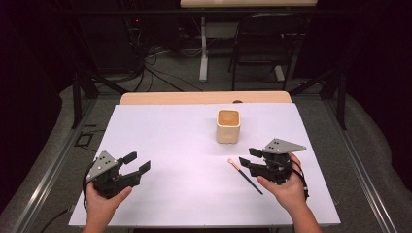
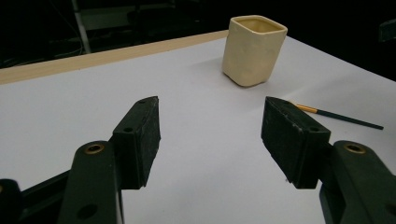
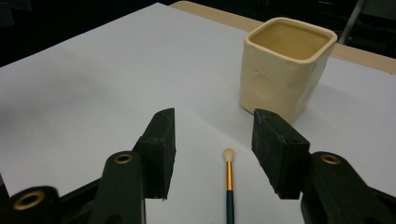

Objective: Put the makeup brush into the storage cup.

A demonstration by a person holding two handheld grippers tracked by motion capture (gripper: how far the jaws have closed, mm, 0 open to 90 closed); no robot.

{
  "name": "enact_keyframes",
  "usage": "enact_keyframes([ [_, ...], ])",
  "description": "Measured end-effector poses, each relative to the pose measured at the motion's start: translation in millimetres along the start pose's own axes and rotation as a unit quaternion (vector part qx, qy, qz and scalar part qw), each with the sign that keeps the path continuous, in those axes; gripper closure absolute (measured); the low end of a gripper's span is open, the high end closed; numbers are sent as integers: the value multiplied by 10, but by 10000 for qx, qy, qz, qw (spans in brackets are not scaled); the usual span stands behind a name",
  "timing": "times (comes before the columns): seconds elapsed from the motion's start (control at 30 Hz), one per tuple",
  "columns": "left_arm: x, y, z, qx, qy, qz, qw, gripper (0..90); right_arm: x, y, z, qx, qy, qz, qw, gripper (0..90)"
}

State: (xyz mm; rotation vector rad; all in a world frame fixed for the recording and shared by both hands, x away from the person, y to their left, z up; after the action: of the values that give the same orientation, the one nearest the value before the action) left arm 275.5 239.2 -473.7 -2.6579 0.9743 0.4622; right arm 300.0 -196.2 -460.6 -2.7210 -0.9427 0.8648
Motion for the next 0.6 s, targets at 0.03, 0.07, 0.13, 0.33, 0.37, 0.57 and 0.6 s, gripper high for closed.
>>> enact_keyframes([
  [0.03, 3, 0, 0, 10, 2, 8, 10000, 377, 1, -2, 2, 4, 10, 2, 10000, 492],
  [0.07, 2, 1, -1, 19, -7, 6, 10000, 376, -4, -3, 2, 2, -11, 8, 10000, 491],
  [0.13, 0, 1, -2, 26, -13, 1, 10000, 376, -6, -1, -3, 16, -21, 13, 10000, 490],
  [0.33, -6, 7, -1, 22, -24, 8, 10000, 373, 3, 8, -9, 53, -70, 20, 10000, 483],
  [0.37, -6, 7, -1, 22, -24, 8, 10000, 373, 3, 8, -9, 53, -70, 20, 10000, 483],
  [0.57, 4, 9, 2, 39, -63, 2, 10000, 366, 24, 9, -2, 49, -125, 5, 9999, 477],
  [0.6, 3, 11, 0, 41, -65, 5, 10000, 365, 23, 10, -4, 30, -142, 10, 9999, 477],
])
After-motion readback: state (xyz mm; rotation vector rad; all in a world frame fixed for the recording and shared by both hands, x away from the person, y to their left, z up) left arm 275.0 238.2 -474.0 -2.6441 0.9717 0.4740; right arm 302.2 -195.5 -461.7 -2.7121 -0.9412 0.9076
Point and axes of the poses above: each handheld gripper's, and its own axes: x roughly forward along the jaws, z roughly out of its underside, y roughly to its right, the point moved 1 cm from there along x, roughly forward along the jaws, and after that the axes turned 15 degrees about x, right-handed, at the moved point
